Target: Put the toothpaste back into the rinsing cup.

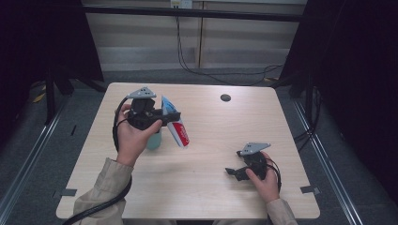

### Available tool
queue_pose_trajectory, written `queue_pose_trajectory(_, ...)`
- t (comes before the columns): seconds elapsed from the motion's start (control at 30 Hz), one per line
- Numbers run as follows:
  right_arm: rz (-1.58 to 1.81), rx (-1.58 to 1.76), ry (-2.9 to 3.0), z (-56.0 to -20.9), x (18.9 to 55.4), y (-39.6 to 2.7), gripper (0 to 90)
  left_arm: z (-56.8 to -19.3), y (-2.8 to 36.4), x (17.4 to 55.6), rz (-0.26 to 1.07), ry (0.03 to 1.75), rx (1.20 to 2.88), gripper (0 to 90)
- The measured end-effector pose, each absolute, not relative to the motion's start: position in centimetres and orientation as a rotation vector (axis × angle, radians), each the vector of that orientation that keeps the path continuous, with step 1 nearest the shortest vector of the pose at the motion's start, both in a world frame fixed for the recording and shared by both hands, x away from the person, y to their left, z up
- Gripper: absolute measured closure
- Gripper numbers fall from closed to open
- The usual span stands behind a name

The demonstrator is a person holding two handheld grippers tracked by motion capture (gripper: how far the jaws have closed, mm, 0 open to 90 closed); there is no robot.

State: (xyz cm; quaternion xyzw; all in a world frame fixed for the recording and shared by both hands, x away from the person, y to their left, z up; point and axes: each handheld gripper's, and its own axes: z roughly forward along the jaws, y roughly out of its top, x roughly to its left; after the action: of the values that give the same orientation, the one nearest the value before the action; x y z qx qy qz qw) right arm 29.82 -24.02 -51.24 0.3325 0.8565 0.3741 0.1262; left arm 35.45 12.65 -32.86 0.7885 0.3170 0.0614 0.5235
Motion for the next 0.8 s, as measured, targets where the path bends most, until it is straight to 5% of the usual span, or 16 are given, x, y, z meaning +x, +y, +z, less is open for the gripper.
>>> queue_pose_trajectory(0.8,1.089,0.968,2.494,-51.2,29.8,-24.0,13.3,-30.9,15.1,36.5,0.208,0.815,1.838,73.7)
